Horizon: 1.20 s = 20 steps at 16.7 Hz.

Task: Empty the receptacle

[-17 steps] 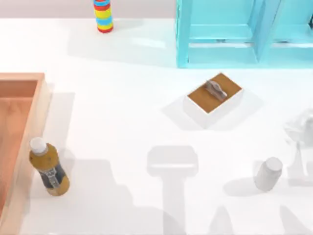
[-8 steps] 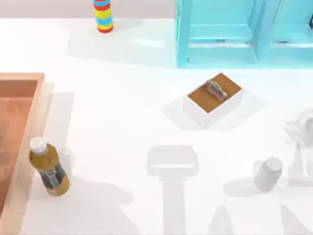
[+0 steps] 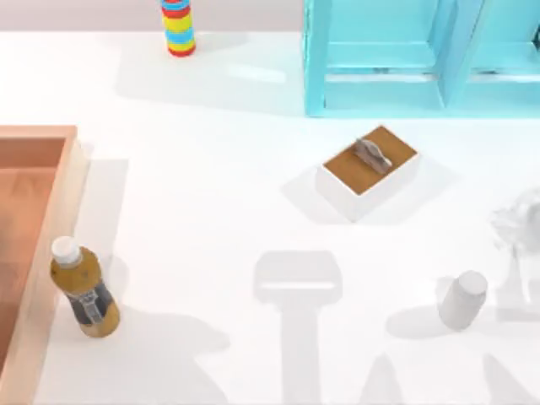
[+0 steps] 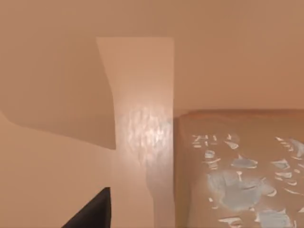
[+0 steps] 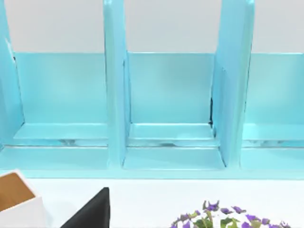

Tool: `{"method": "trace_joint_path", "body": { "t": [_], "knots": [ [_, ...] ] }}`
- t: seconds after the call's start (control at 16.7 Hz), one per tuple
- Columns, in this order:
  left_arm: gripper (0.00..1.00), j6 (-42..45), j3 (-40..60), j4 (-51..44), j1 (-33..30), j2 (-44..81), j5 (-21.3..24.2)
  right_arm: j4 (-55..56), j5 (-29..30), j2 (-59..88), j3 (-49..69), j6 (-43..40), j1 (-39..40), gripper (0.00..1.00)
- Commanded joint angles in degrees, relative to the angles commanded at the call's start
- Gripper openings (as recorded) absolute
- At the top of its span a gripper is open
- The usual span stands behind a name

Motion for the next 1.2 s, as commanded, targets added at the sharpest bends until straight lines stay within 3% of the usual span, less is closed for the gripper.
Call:
{"method": "trace_joint_path", "body": {
  "t": [0.72, 1.2],
  "knots": [
    [0.02, 0.00, 0.00, 0.00, 0.00, 0.00, 0.00, 0.00, 0.00, 0.00, 0.00, 0.00, 0.00, 1.00],
    [0.00, 0.00, 0.00, 0.00, 0.00, 0.00, 0.00, 0.00, 0.00, 0.00, 0.00, 0.00, 0.00, 1.00]
  ]
}}
